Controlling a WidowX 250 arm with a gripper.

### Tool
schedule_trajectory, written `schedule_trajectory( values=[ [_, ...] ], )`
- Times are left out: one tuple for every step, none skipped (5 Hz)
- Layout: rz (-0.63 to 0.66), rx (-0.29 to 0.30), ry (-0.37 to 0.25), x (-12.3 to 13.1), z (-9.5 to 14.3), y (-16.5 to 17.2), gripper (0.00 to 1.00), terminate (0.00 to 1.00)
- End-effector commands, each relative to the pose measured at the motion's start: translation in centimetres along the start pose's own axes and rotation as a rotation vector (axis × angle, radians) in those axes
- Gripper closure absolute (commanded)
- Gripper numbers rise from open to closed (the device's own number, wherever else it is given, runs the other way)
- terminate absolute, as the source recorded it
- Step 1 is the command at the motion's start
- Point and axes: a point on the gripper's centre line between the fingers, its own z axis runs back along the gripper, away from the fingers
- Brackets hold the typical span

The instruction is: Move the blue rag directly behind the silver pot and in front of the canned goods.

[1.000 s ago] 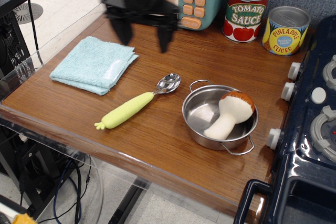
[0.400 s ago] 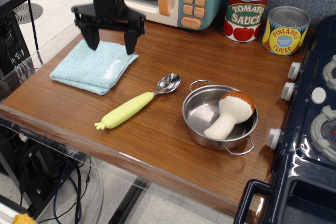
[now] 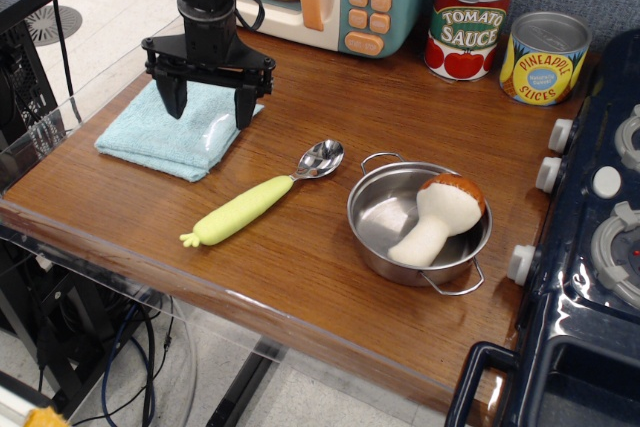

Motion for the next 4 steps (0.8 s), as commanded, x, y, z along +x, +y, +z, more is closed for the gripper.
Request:
schedule_trajectory(
  values=[
    [0.056,0.043,0.029,-0.7,0.4,2.2,0.0,0.0],
    [0.037,0.032,0.039,-0.7,-0.1,1.6,0.0,0.0],
    [0.005,0.011,0.022,-0.4,-0.6,0.6,0.0,0.0],
    [-0.076,-0.077,0.002,0.2,-1.2,-2.0,0.0,0.0]
  ],
)
